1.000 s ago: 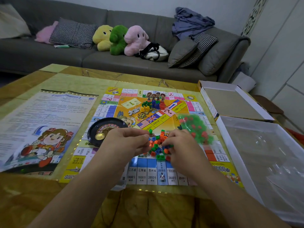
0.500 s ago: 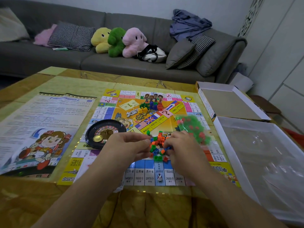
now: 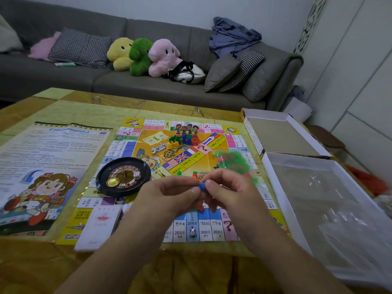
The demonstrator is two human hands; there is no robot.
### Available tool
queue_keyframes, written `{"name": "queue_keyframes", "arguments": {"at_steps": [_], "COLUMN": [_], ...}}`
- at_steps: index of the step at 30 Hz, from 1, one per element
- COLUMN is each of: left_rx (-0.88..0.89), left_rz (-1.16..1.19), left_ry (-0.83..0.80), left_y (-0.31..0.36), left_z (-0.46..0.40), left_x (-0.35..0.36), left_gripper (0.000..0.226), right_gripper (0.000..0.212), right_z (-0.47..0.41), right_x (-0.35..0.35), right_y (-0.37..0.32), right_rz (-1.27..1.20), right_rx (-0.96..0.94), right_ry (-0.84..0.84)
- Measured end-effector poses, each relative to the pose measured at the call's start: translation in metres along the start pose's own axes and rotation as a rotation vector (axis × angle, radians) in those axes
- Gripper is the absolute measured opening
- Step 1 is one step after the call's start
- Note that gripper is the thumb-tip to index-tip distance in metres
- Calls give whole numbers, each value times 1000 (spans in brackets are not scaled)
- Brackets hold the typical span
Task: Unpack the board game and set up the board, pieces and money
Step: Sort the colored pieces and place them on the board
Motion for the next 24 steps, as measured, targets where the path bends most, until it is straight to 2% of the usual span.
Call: {"name": "queue_keyframes", "arguments": {"at_steps": [7,9,11,19,21,24], "left_rx": [-8,-22,-38,-137,-162,-171], "left_rz": [136,169,190,248,271,303], "left_ry": [0,-16,-26,-5,-17,-29], "left_y": [1,1,1,-5,-6,-4], "left_z": [5,5,5,2,2,1], "left_x": [1,3,5,6,10,13], "left_gripper": [22,21,18,26,24,27], "right_gripper": [17,12,11,14,14,16], "right_z": [4,6,8,6,7,9], "right_x": [8,6,3,-9,-12,-18], "right_y": [3,-1,-9,-21,-22,-20], "right_rz": [-268,-182,17,489,491,298], "right_rx": [84,24,-98,-361,-370,-279], "right_ry": [14,45,62,-31,-21,55]}}
Point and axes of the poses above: each hand's wrist, its own z-axis away from the middle knuckle, its own x-axis out of the palm, y = z × x, the point moved 6 cm from there along -z, towards the middle knuckle, and after that the axes turned 3 degrees about y, right-handed, at the moved point
